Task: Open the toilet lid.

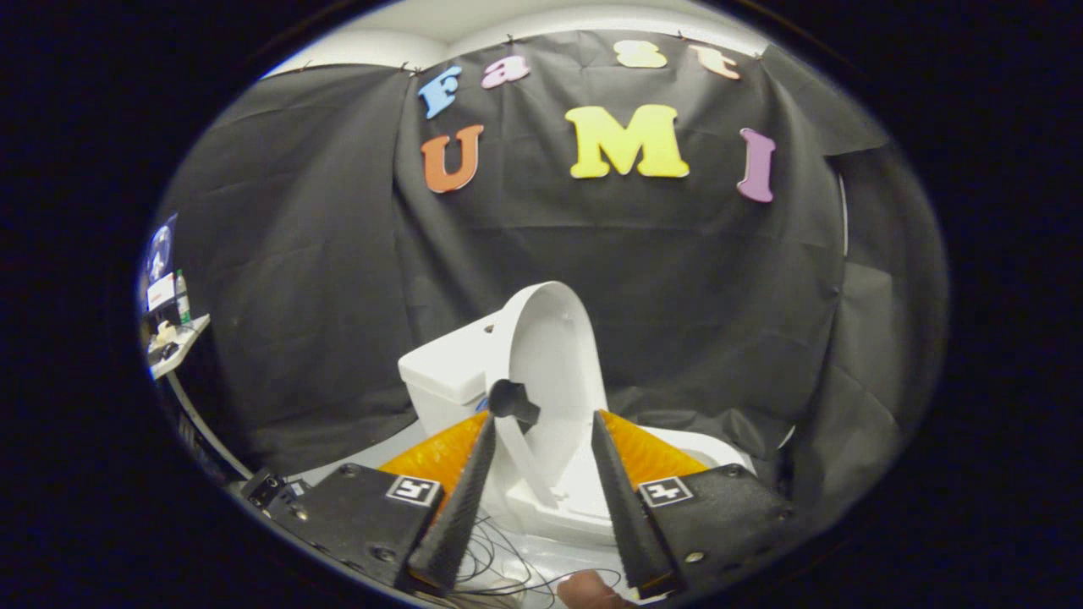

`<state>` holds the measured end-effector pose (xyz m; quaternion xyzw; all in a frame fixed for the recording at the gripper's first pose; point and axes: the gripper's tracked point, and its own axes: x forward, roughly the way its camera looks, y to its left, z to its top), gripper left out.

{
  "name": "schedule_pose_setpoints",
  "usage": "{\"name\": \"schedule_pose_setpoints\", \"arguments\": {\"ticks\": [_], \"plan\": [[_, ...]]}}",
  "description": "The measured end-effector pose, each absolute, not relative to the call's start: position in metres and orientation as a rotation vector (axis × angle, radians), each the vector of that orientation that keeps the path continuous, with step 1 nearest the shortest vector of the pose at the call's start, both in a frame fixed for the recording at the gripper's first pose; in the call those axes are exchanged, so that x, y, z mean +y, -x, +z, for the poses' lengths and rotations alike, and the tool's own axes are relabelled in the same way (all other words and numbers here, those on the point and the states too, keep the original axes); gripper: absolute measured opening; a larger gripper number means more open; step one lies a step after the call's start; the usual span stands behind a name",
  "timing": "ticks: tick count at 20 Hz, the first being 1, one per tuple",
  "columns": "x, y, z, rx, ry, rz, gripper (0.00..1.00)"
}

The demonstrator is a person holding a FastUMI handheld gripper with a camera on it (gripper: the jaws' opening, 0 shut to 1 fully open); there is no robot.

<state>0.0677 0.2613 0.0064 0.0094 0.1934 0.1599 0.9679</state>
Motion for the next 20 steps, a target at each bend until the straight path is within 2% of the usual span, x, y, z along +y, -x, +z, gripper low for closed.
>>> {"name": "schedule_pose_setpoints", "arguments": {"ticks": [3,10,20], "plan": [[0.224,-0.054,0.016,0.353,-0.062,0.286,1.0],[0.142,-0.018,0.054,0.201,-0.096,0.202,1.0],[0.071,0.004,0.063,0.091,-0.096,0.125,1.0]]}}
